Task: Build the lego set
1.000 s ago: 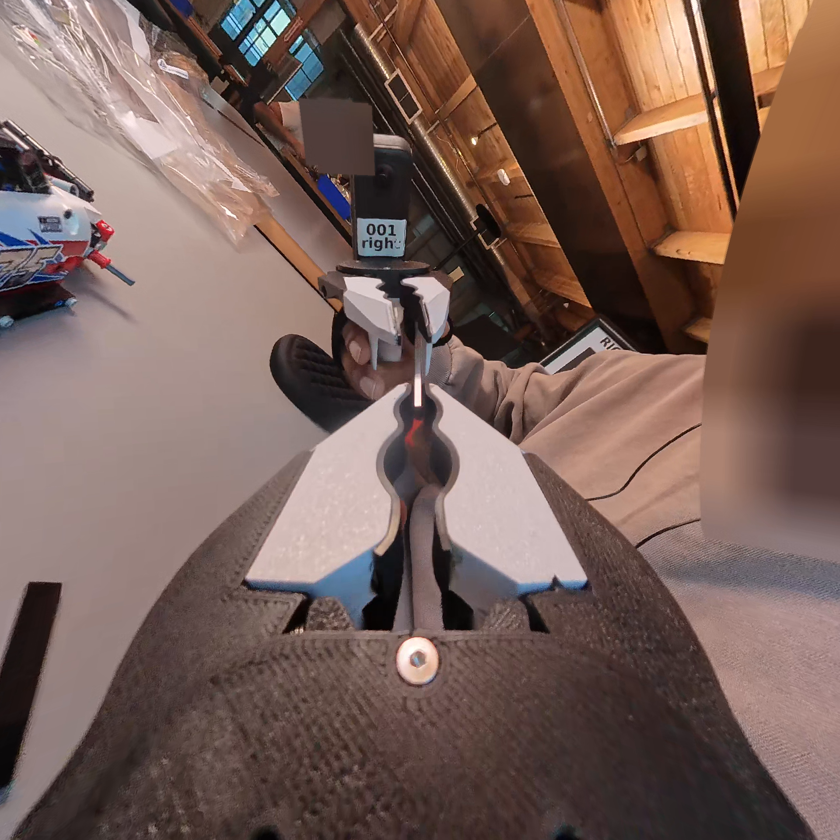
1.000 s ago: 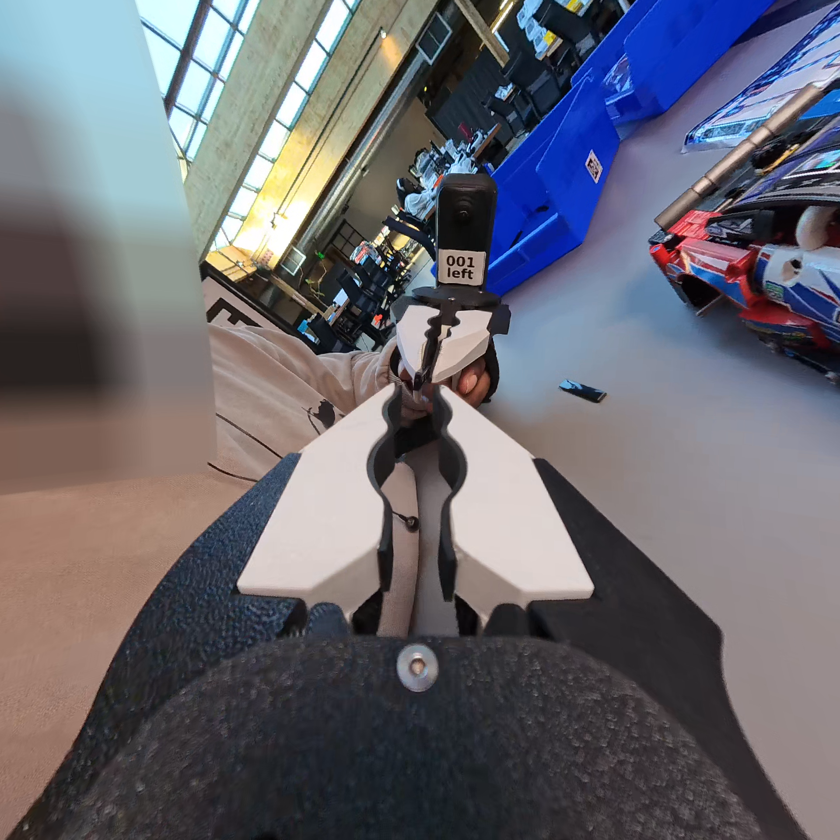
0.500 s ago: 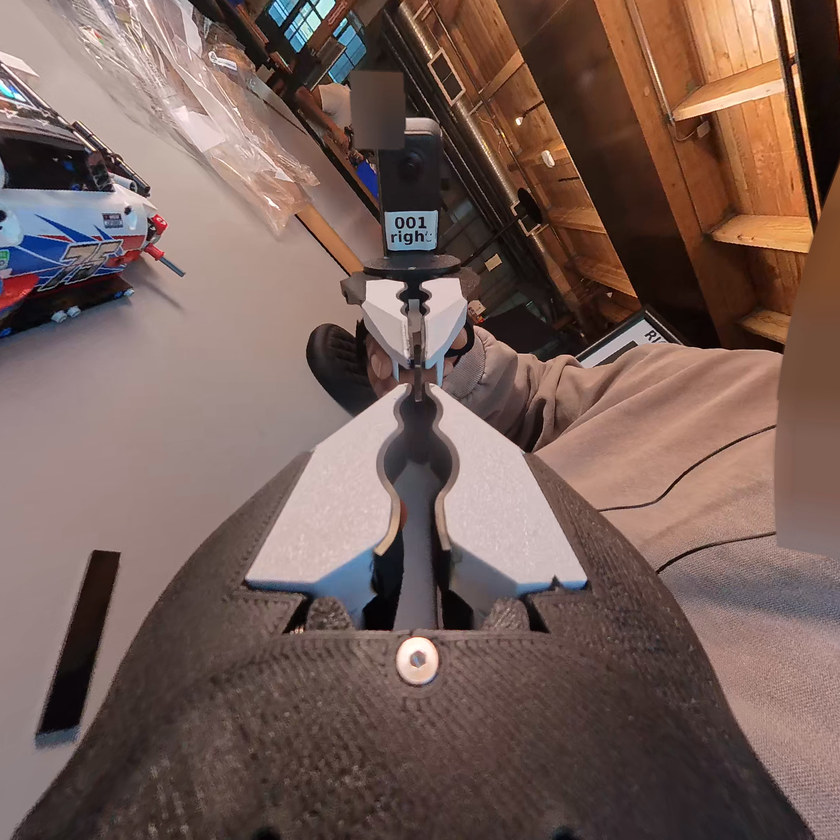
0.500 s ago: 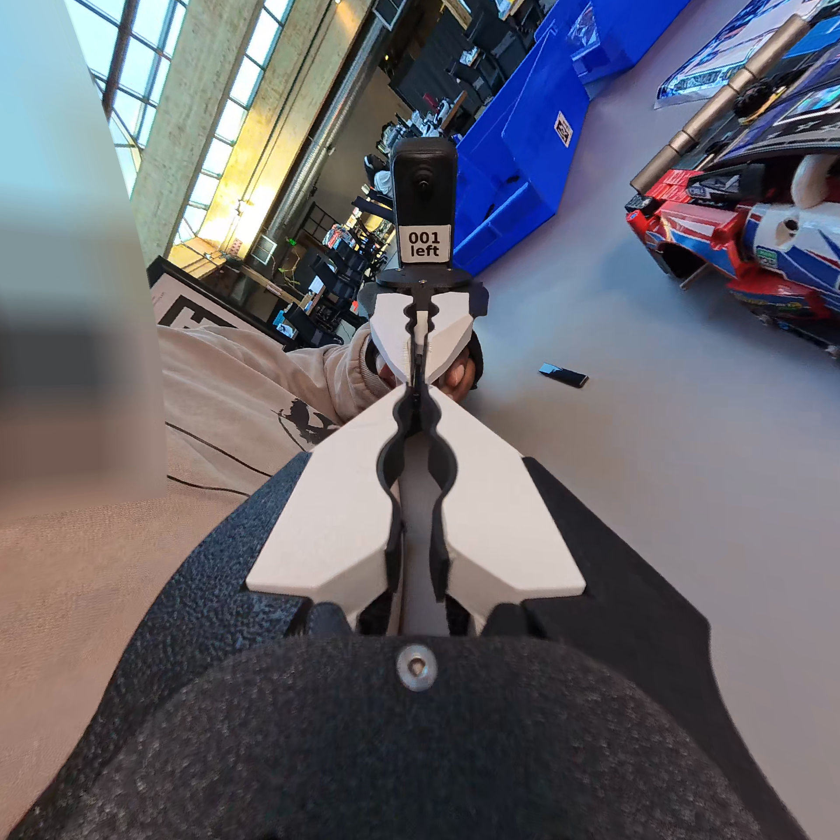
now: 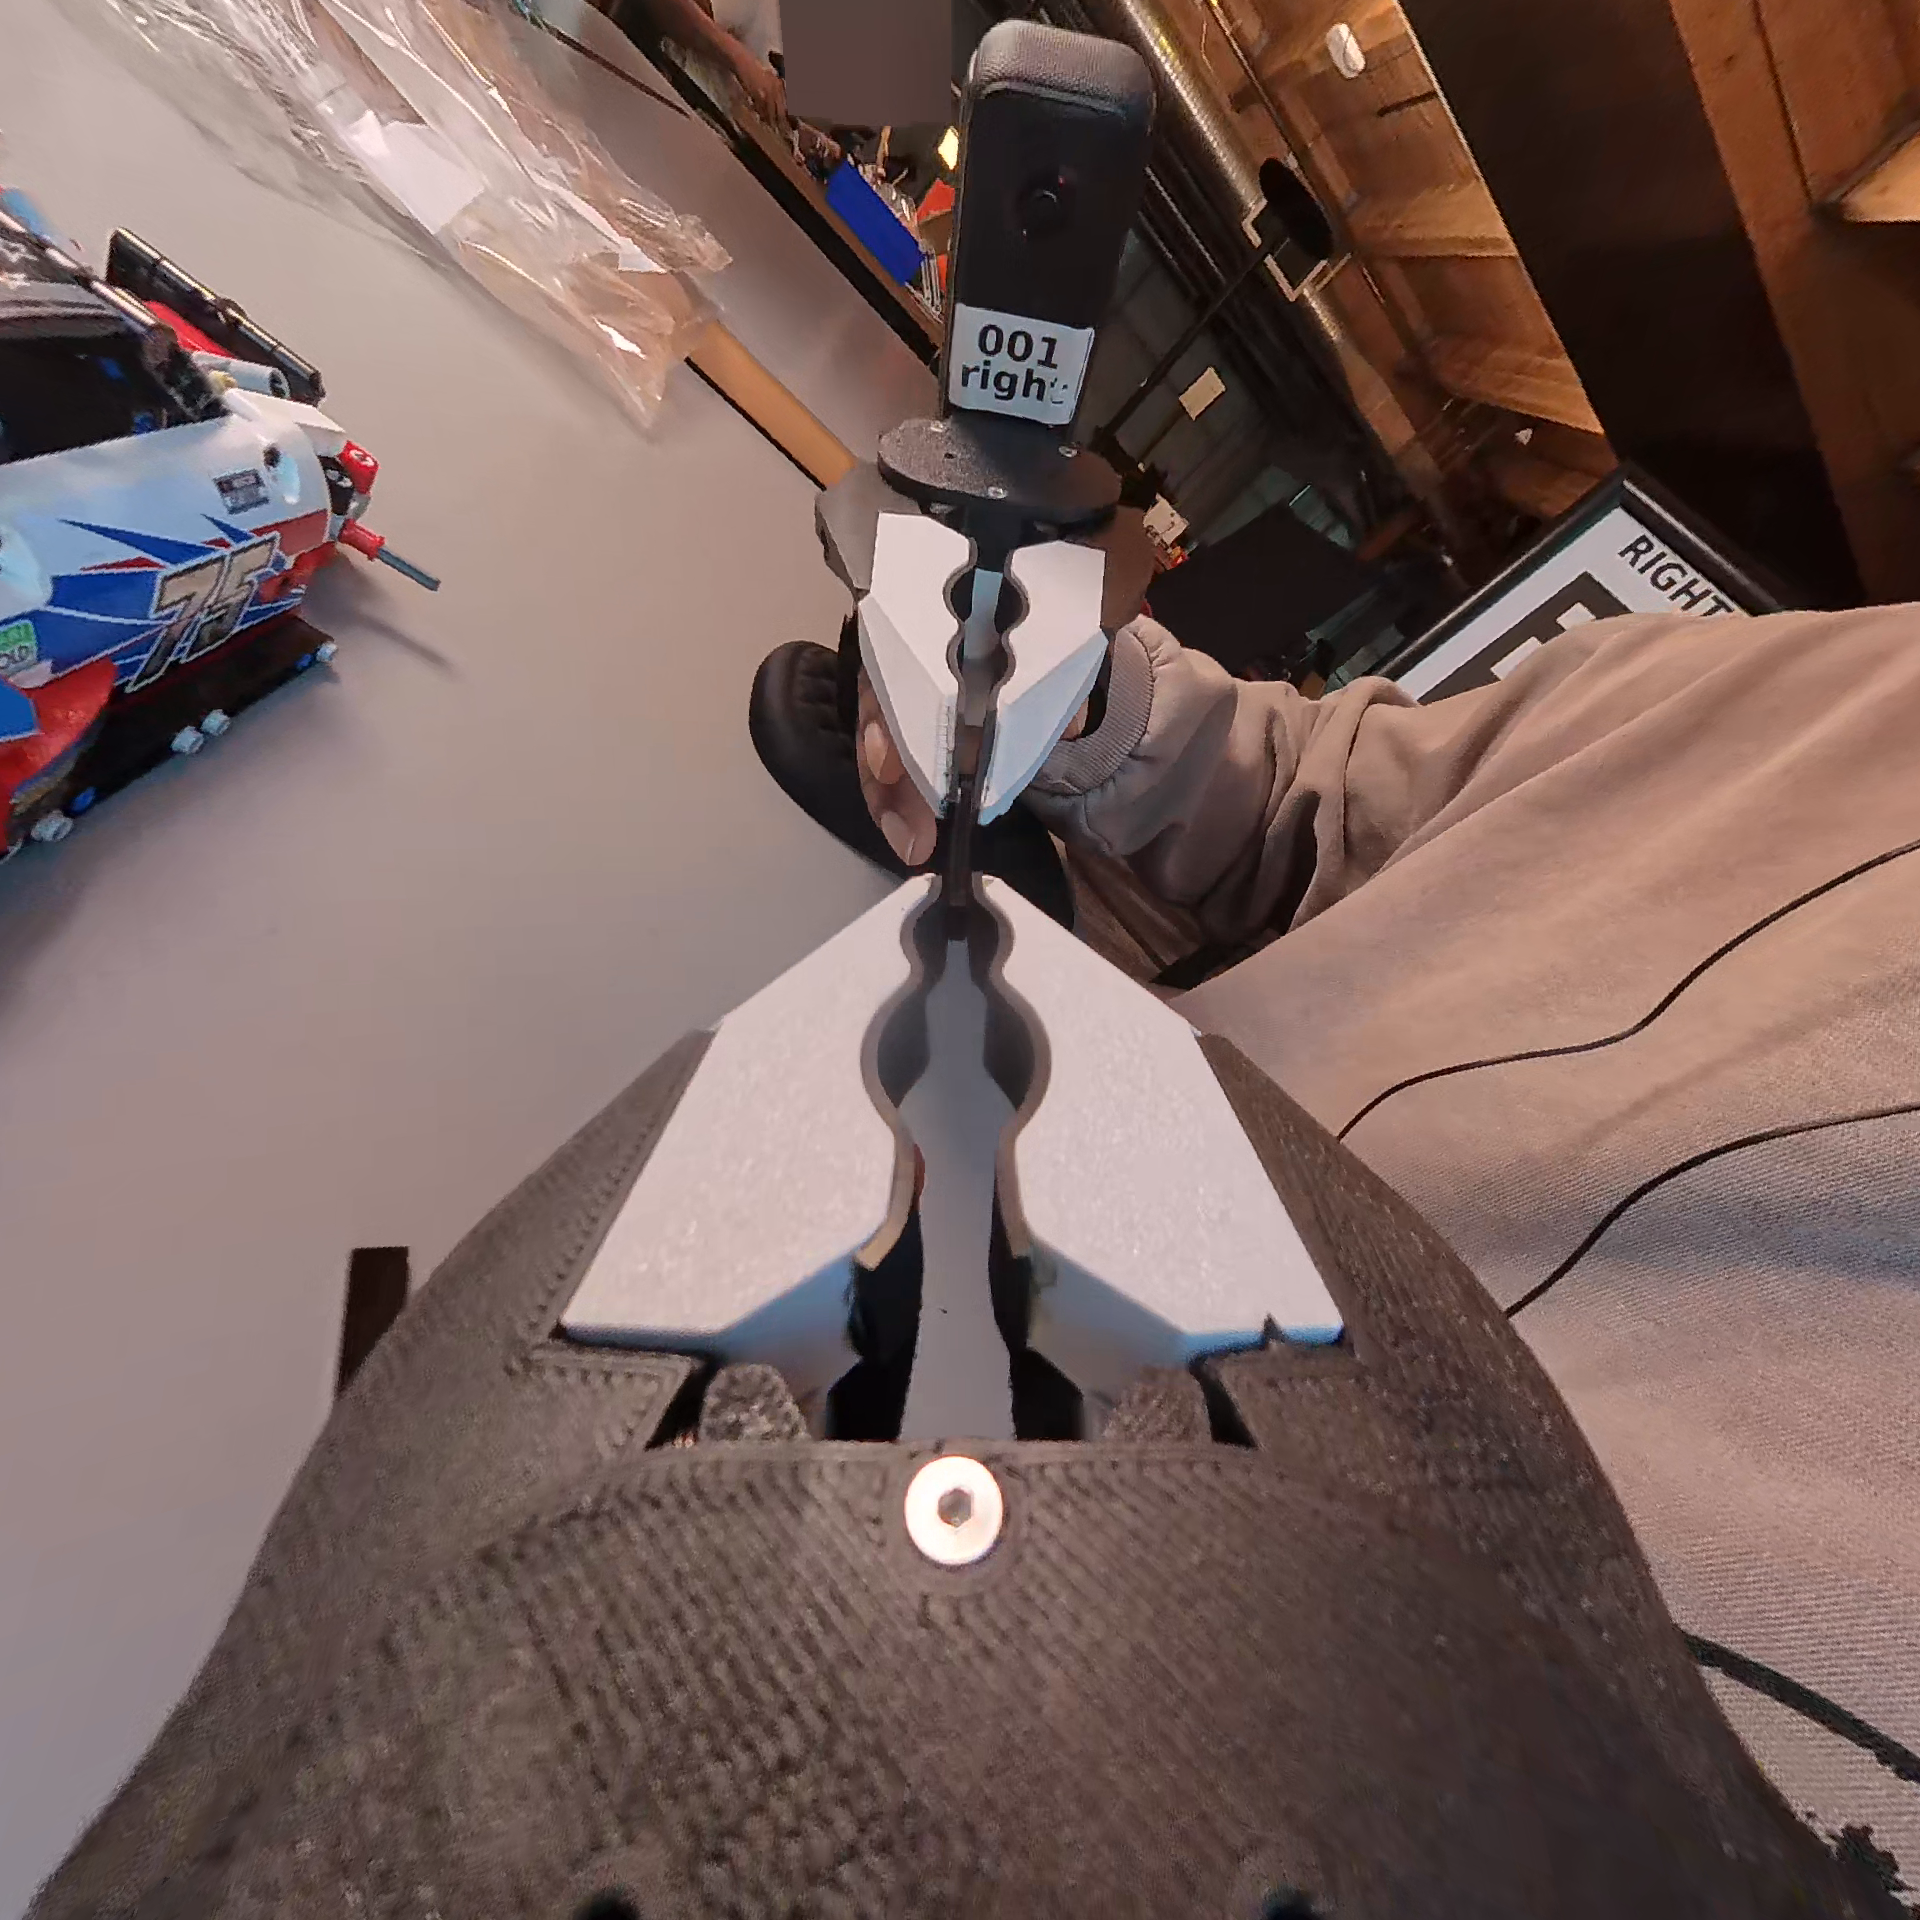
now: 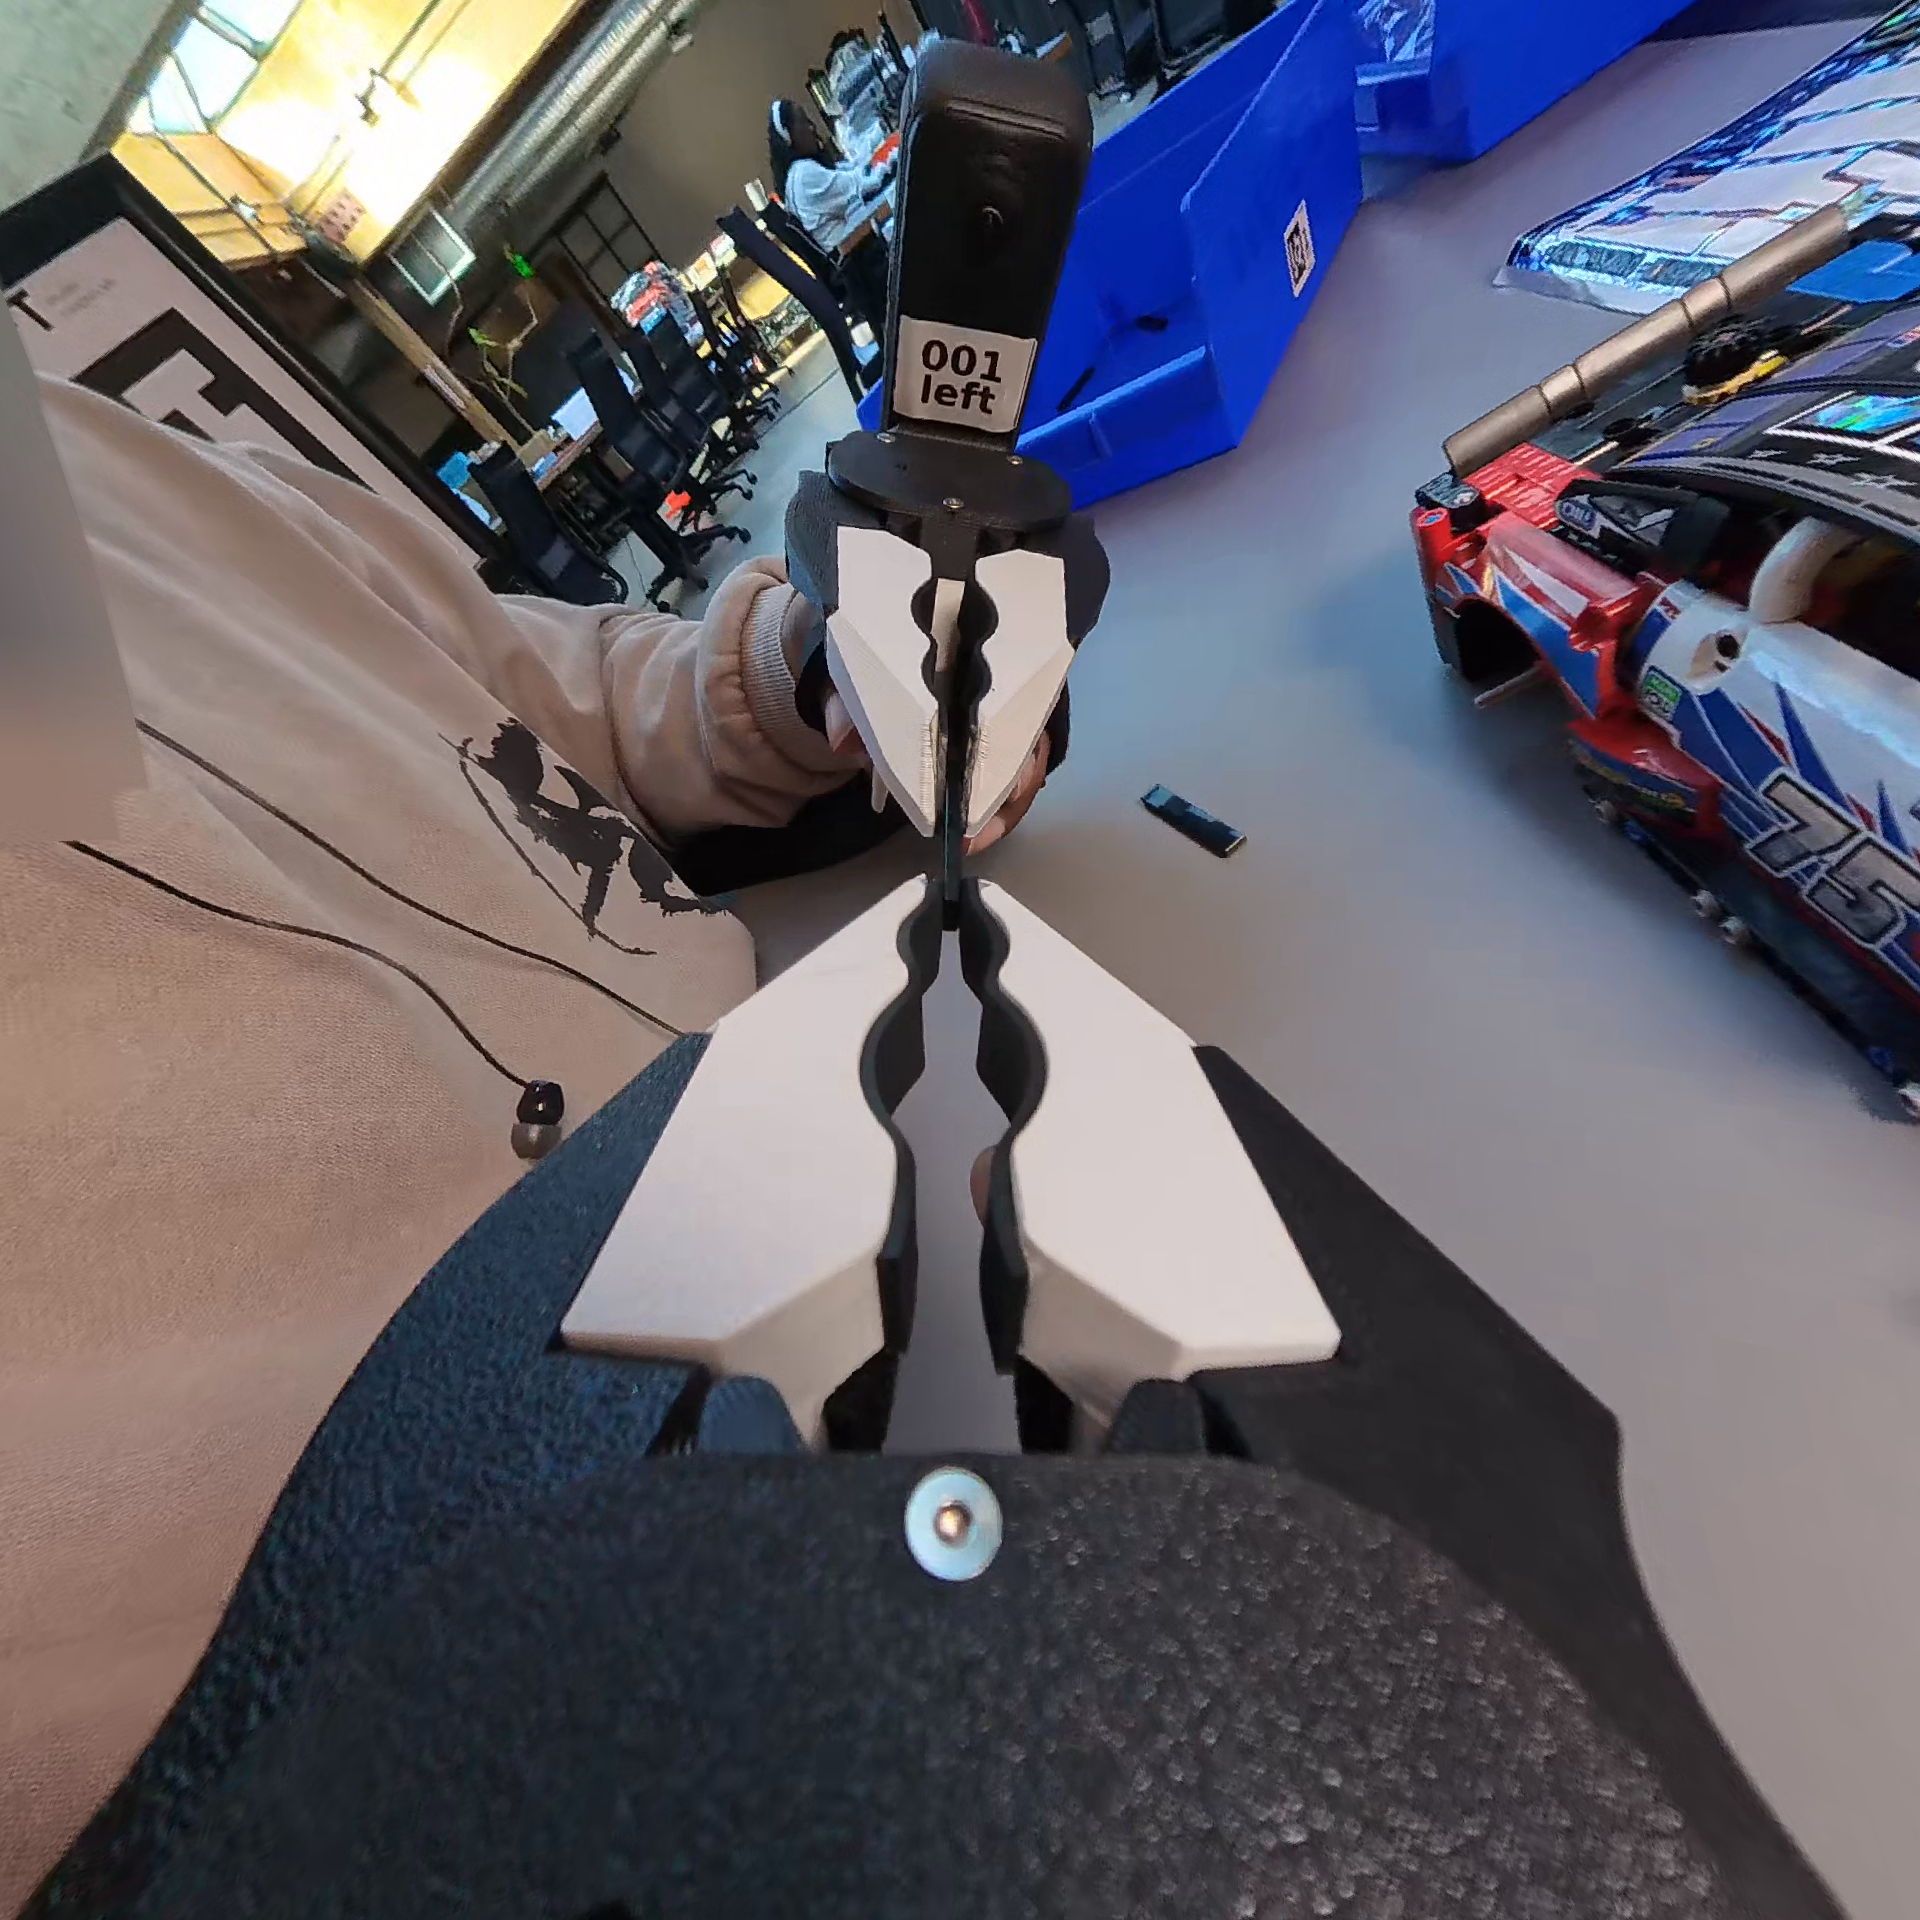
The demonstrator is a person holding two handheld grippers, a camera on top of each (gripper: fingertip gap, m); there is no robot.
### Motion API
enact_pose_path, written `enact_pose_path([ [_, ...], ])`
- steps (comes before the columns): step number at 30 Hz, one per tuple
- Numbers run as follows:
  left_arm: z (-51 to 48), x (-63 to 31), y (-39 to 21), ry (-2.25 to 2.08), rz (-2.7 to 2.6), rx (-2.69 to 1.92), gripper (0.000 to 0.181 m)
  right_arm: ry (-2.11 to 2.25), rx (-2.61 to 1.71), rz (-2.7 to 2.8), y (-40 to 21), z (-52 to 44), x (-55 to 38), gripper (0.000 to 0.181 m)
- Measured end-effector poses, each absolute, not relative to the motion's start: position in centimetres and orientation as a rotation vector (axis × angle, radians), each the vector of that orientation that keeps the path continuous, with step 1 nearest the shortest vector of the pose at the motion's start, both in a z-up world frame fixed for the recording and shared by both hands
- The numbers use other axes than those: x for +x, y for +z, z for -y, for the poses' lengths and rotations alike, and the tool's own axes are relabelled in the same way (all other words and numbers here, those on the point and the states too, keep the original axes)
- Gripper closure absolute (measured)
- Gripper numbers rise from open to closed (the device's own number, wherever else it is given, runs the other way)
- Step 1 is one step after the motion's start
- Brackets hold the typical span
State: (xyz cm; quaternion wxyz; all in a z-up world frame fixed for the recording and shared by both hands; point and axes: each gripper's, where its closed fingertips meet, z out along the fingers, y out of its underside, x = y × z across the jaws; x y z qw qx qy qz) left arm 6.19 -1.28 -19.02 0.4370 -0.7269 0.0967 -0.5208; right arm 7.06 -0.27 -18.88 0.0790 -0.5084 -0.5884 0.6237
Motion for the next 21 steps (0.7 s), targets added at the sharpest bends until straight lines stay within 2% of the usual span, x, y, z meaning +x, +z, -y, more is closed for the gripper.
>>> enact_pose_path([
  [10,0.2,2.5,-18.4,-1.254,-0.101,-1.734,0.181,2.016,-1.654,1.552,-18.6,-2.1,7.0,0.181],
  [12,0.1,2.9,-18.1,-1.266,-0.114,-1.733,0.149,2.01,-1.647,1.563,-18.6,-1.6,6.8,0.181],
  [13,0.1,3.5,-18.2,-1.278,-0.13,-1.746,0.145,1.997,-1.636,1.58,-18.7,-1.2,6.6,0.181],
  [14,0.2,4.1,-18.3,-1.28,-0.158,-1.756,0.148,1.994,-1.627,1.596,-18.8,-0.8,6.3,0.181],
  [16,0.4,5.0,-18.4,-1.25,-0.217,-1.773,0.181,1.986,-1.61,1.627,-18.8,0.1,5.6,0.181],
  [21,0.1,3.3,-19.1,-1.159,-0.233,-1.868,0.181,1.89,-1.624,1.689,-19.6,-0.3,3.8,0.18],
])
